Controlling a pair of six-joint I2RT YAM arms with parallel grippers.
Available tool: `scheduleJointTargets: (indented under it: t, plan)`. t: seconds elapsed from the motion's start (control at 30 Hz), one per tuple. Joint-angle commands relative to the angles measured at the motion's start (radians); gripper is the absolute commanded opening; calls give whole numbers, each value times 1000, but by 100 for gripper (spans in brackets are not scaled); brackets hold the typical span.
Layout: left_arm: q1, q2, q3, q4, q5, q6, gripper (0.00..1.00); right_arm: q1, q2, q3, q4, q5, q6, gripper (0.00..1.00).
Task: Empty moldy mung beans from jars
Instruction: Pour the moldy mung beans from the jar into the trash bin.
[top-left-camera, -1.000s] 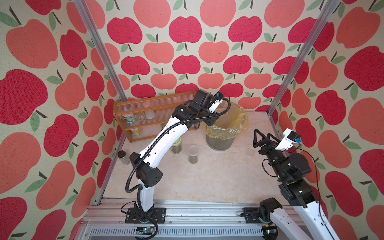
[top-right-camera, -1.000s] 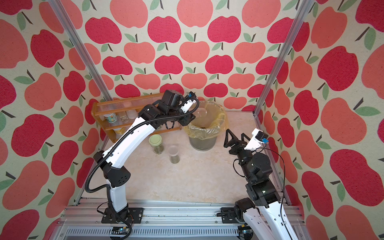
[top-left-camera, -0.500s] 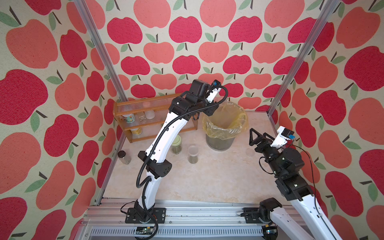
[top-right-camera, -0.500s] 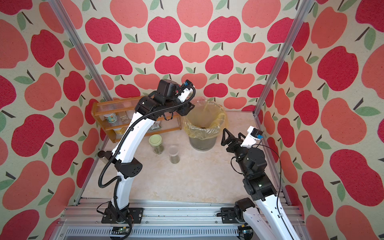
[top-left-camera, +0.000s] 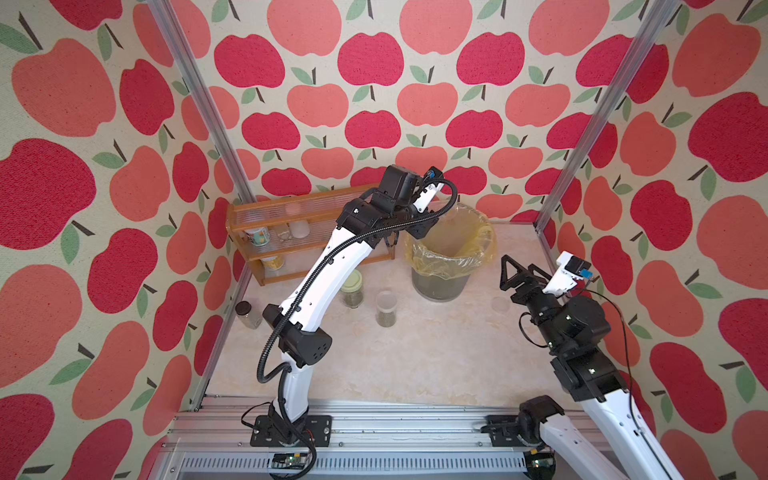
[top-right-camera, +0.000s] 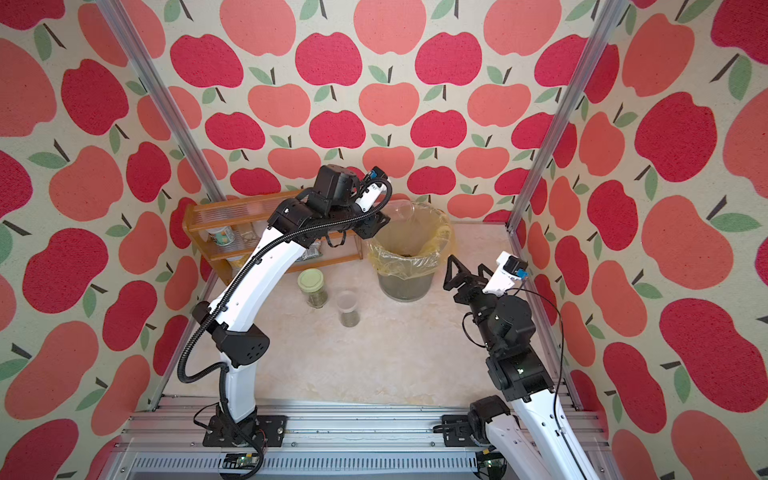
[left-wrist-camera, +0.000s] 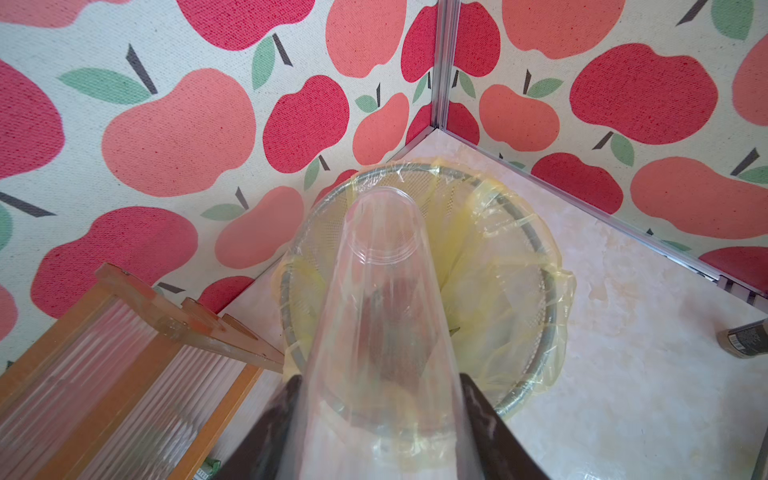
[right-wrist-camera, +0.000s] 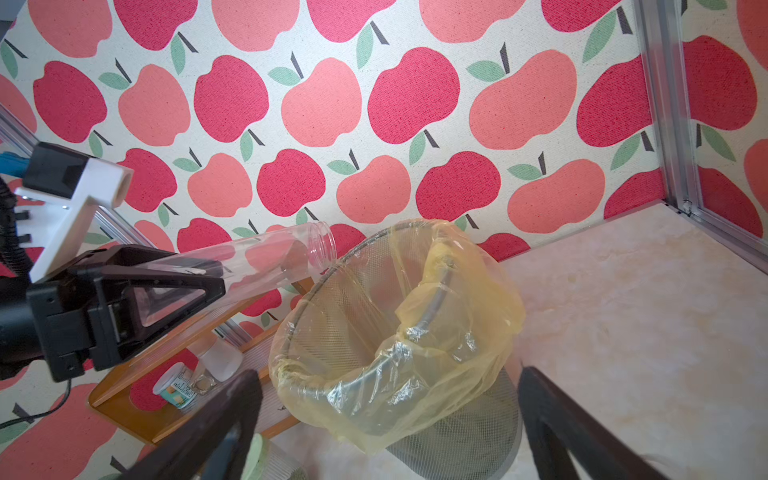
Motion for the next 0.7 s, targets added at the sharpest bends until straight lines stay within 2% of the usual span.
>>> scheduleJointTargets:
  t: [0.0,0.13,0.2,0.27,0.43,0.53,0.67]
  plan:
    - [-4,-32,-72,52,-5,29,37,-9,19,9,59,-35,6,99]
    - [-11,-157,-290,254,28,52,37,-26,53,-4,187,-119,62,99]
    - [-12,-227,-399,351,83,64,36,-38,82,-19,276,-177,108,99]
    - [-20,-300,-503,441,129,73,36,-69,124,-39,380,-258,184,99]
    - [-26,-447,-754,683,152,73,36,-122,254,-115,701,-406,415,98]
    - [-26,-498,-852,769,229,87,37,-124,323,-97,781,-475,461,98]
    - [-24,-533,-908,804,288,118,37,-124,362,-69,856,-564,479,98]
